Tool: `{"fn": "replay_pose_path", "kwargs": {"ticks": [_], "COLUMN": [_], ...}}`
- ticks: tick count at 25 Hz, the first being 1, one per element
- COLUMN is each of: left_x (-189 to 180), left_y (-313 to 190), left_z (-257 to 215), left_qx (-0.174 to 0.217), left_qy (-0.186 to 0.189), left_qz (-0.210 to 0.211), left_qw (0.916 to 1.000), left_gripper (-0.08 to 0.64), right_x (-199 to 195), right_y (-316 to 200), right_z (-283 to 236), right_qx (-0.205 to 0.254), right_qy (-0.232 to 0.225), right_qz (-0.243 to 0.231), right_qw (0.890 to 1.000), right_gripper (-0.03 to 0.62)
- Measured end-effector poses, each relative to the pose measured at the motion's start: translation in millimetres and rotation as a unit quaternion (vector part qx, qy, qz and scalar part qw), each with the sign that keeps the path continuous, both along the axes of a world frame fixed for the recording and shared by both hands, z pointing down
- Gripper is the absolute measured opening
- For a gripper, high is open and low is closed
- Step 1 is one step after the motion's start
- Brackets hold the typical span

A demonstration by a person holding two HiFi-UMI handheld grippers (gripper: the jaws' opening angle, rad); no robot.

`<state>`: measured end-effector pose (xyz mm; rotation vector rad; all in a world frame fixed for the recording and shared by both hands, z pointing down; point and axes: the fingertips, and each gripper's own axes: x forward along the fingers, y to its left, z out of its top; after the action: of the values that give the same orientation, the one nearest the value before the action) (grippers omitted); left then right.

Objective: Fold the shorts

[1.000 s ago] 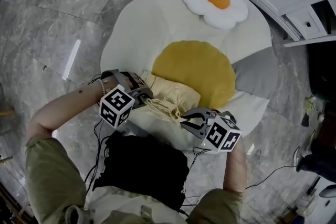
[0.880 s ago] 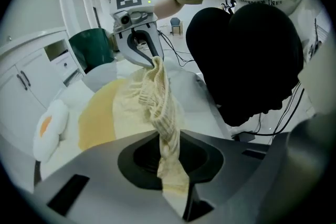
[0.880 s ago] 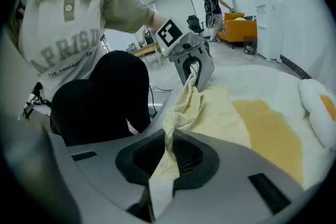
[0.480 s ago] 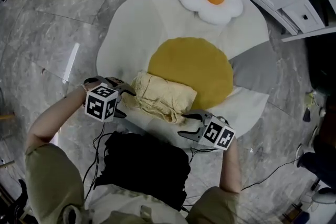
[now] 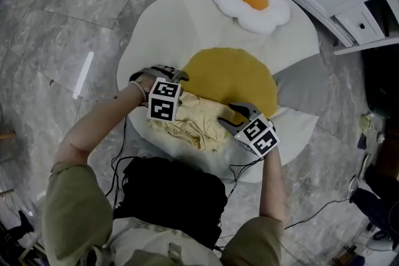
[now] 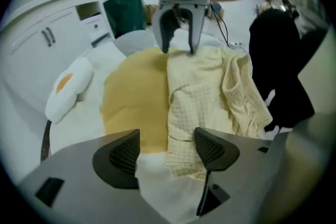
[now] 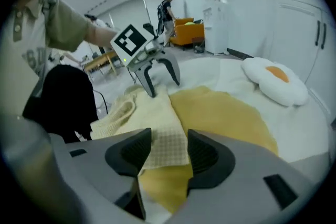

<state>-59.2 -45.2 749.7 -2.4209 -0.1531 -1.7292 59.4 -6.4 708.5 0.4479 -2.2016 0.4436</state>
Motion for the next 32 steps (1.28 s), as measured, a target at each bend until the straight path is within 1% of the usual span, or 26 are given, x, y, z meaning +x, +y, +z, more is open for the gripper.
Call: {"fn": "replay_pose_path", "kwargs": {"ticks": [1, 2, 3, 4, 6, 7, 8, 9, 10, 11, 12, 13, 15, 17, 18, 21, 24, 25, 26, 27, 29, 30, 31, 32], "left_x": [-2, -5, -9, -14, -26, -29, -28, -23, -14, -3, 8, 15, 16, 4, -4, -30, -58, -63, -63, -59, -35, -18, 1, 19], "left_y": [4, 7, 8, 8, 4, 2, 2, 5, 14, 28, 46, 63, 94, 115, 123, 142, 156, 157, 156, 151, 131, 118, 104, 95], "left_z": [6, 9, 10, 10, 7, 0, -12, -29, -45, -57, -62, -57, -37, -21, -17, -16, -16, -18, -22, -29, -48, -58, -65, -68], "left_qx": [0.011, 0.019, 0.021, 0.020, 0.011, 0.005, -0.001, -0.010, -0.022, -0.039, -0.057, -0.072, -0.091, -0.102, -0.107, -0.128, -0.165, -0.174, -0.179, -0.181, -0.166, -0.152, -0.142, -0.139], "left_qy": [-0.014, -0.018, -0.017, -0.015, -0.003, 0.014, 0.039, 0.070, 0.100, 0.122, 0.129, 0.119, 0.066, 0.018, 0.005, -0.019, -0.042, -0.040, -0.028, -0.004, 0.065, 0.103, 0.136, 0.158], "left_qz": [0.024, 0.038, 0.041, 0.035, 0.008, -0.010, -0.027, -0.037, -0.037, -0.025, -0.004, 0.024, 0.085, 0.130, 0.144, 0.164, 0.161, 0.155, 0.142, 0.123, 0.068, 0.034, -0.001, -0.033], "left_qw": [0.9995, 0.9989, 0.9988, 0.9991, 0.9999, 0.9998, 0.9989, 0.9968, 0.9940, 0.9914, 0.9900, 0.9900, 0.9900, 0.9861, 0.9837, 0.9779, 0.9721, 0.9718, 0.9731, 0.9758, 0.9817, 0.9824, 0.9805, 0.9770], "left_gripper": [0.333, 0.333, 0.333, 0.333, 0.333, 0.334, 0.334, 0.334, 0.333, 0.333, 0.333, 0.333, 0.333, 0.333, 0.333, 0.333, 0.333, 0.333, 0.333, 0.333, 0.333, 0.333, 0.333, 0.330], "right_x": [5, 13, 21, 27, 33, 32, 28, 17, 2, -17, -36, -54, -77, -89, -94, -105, -105, -102, -99, -96, -91, -86, -80, -72], "right_y": [2, 4, 5, 6, 4, 2, 2, 4, 12, 23, 38, 53, 80, 100, 109, 139, 165, 168, 165, 156, 124, 105, 91, 82], "right_z": [12, 23, 31, 36, 30, 18, -1, -22, -41, -54, -58, -54, -34, -17, -14, -13, -7, -9, -16, -26, -45, -49, -47, -42], "right_qx": [0.004, 0.005, 0.000, -0.012, -0.028, -0.022, -0.007, 0.008, 0.017, 0.013, -0.001, -0.021, -0.063, -0.089, -0.097, -0.115, -0.133, -0.131, -0.123, -0.107, -0.055, -0.030, -0.016, -0.013], "right_qy": [0.030, 0.053, 0.062, 0.057, 0.019, -0.007, -0.036, -0.066, -0.093, -0.111, -0.116, -0.109, -0.076, -0.055, -0.052, -0.045, -0.026, -0.023, -0.027, -0.036, -0.054, -0.056, -0.052, -0.043], "right_qz": [-0.010, -0.012, -0.003, 0.014, 0.050, 0.061, 0.064, 0.054, 0.032, 0.000, -0.037, -0.074, -0.136, -0.179, -0.197, -0.248, -0.290, -0.294, -0.288, -0.268, -0.199, -0.159, -0.126, -0.103], "right_qw": [0.999, 0.998, 0.998, 0.998, 0.998, 0.998, 0.997, 0.996, 0.995, 0.994, 0.993, 0.991, 0.986, 0.978, 0.974, 0.961, 0.948, 0.946, 0.949, 0.957, 0.977, 0.985, 0.991, 0.994], "right_gripper": [0.230, 0.227, 0.227, 0.227, 0.227, 0.227, 0.227, 0.218, 0.185, 0.160, 0.160, 0.161, 0.201, 0.201, 0.204, 0.215, 0.221, 0.221, 0.221, 0.221, 0.218, 0.204, 0.168, 0.138]}}
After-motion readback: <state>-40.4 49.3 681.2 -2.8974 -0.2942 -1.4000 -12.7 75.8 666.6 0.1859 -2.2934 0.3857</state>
